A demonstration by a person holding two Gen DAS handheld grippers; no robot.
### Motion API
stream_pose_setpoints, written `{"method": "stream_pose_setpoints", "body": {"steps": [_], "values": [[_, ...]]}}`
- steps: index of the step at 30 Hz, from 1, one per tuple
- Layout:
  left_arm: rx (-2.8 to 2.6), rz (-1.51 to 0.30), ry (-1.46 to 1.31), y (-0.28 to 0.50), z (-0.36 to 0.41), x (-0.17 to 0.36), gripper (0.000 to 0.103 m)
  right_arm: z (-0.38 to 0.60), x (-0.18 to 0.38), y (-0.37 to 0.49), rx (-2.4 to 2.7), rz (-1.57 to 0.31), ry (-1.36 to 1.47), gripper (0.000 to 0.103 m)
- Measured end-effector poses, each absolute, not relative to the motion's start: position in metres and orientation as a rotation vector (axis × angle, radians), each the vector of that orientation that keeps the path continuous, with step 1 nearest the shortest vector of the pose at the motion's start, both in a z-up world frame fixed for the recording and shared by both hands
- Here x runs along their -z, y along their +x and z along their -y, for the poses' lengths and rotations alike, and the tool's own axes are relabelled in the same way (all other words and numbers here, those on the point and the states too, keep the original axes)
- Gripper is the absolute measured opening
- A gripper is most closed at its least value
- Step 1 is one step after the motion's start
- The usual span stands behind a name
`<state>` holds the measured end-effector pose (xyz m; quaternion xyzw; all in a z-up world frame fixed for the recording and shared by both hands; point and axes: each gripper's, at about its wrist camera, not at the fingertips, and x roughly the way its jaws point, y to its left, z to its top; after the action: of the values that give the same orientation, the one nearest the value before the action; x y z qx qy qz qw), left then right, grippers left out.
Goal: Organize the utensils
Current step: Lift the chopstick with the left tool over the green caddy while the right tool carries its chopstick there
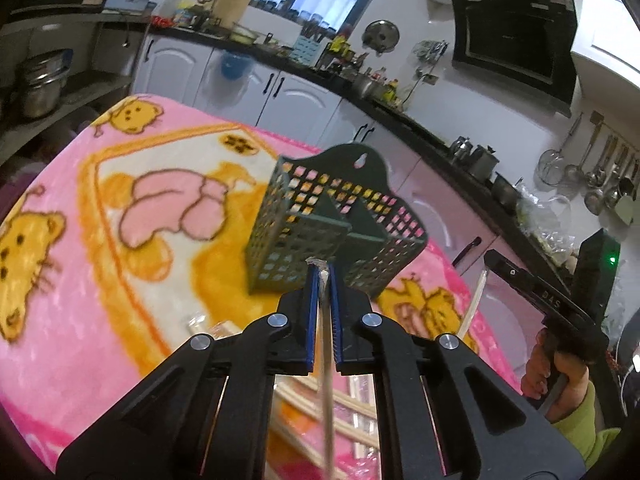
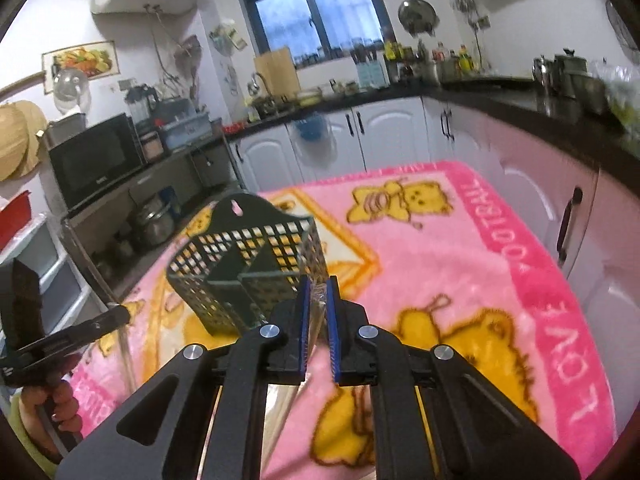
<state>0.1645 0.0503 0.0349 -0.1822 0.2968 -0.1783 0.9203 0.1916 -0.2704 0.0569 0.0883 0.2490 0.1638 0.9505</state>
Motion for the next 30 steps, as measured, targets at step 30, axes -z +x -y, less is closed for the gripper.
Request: {"method": "stream_pose_setpoints", "body": {"steps": [30], "values": [[0.47, -0.384, -0.286, 0.168, -0.012, -0.144, 0.003, 0.271, -0.147, 0.162, -0.422, -0.29, 0.128, 0.007]]}}
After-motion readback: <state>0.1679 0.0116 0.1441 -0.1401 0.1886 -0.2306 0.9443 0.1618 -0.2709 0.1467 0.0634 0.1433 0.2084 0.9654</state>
